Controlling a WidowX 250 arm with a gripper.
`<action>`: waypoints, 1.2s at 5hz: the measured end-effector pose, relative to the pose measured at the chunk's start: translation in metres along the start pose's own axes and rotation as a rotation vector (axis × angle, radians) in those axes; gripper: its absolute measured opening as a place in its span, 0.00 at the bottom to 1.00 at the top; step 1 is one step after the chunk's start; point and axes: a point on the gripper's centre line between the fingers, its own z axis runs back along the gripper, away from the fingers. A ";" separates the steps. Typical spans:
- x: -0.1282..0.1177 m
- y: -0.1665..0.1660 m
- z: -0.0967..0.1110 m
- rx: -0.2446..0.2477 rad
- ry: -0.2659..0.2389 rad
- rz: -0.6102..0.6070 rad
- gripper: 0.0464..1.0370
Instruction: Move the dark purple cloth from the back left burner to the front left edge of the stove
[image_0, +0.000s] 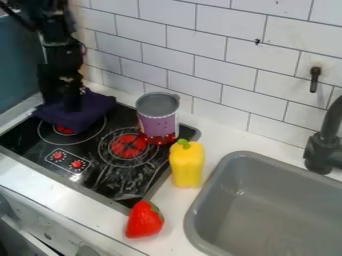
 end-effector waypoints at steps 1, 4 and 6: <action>-0.009 -0.001 -0.007 0.036 0.023 0.006 0.96; -0.057 -0.014 -0.018 0.098 0.106 0.060 0.96; -0.082 -0.002 -0.020 0.082 0.143 0.114 0.96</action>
